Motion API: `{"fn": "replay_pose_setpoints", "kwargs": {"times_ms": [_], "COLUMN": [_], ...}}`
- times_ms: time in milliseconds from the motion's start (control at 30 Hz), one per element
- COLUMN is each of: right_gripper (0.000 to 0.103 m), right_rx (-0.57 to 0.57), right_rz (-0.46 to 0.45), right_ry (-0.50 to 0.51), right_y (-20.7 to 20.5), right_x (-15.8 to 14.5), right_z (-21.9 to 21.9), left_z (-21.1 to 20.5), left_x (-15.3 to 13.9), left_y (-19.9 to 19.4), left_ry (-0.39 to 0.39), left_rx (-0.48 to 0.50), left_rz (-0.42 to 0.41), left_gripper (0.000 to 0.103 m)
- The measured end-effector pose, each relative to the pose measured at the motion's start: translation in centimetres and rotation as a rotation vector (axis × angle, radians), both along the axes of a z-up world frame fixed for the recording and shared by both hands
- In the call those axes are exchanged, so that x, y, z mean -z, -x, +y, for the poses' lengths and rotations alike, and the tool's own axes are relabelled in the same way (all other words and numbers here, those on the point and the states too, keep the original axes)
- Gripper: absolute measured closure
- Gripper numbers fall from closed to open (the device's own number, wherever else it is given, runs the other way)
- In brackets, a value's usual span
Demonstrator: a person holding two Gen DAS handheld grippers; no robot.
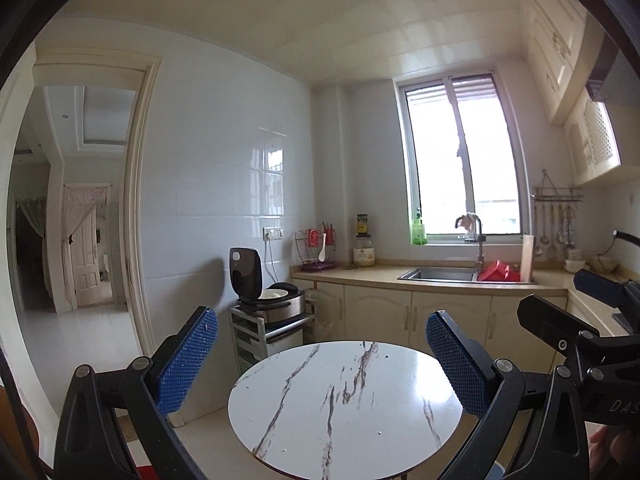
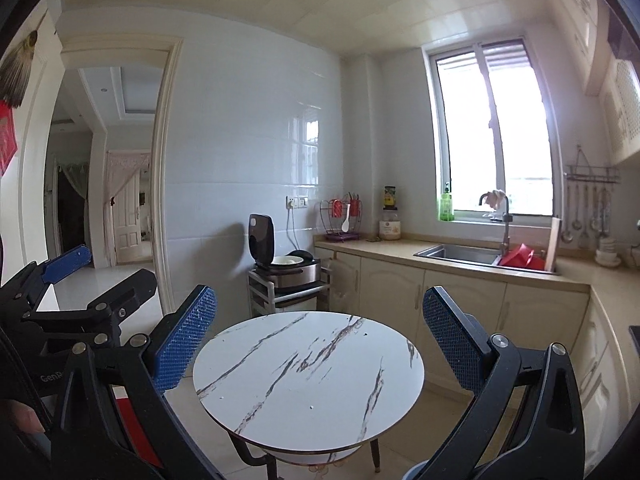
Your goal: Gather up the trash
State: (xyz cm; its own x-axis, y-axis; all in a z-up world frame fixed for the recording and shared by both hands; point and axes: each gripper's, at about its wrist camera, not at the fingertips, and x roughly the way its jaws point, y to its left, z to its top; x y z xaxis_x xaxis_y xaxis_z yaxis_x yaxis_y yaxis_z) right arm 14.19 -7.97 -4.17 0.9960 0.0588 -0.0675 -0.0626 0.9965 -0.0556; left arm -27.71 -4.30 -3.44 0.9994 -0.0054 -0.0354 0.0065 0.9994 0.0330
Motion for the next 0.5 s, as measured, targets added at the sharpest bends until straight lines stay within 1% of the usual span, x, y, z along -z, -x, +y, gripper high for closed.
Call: {"fn": "replay_pose_setpoints", "kwargs": {"times_ms": [67, 100, 267, 500], "right_gripper": [0.0, 0.0, 0.0, 0.0], "right_rx": [0.003, 0.005, -0.01, -0.017], "right_rz": [-0.009, -0.018, -0.03, -0.043], "right_ry": [0.01, 0.012, 0.022, 0.017], "right_y": [0.5, 0.8, 1.3, 1.9], "right_x": [-0.2, -0.2, -0.4, -0.6], "right_z": [0.1, 0.2, 0.5, 1.0], "left_z": [-0.5, -0.5, -1.9, -2.9], "left_x": [0.3, 0.5, 1.3, 2.5], "left_y": [0.8, 0.4, 1.2, 1.3], "left_ry": [-0.007, -0.008, -0.023, -0.031], "left_rx": [-0.016, -0.018, -0.052, -0.082], "left_rz": [-0.012, -0.017, -0.035, -0.056], "left_gripper": [0.001, 0.001, 0.001, 0.001]}}
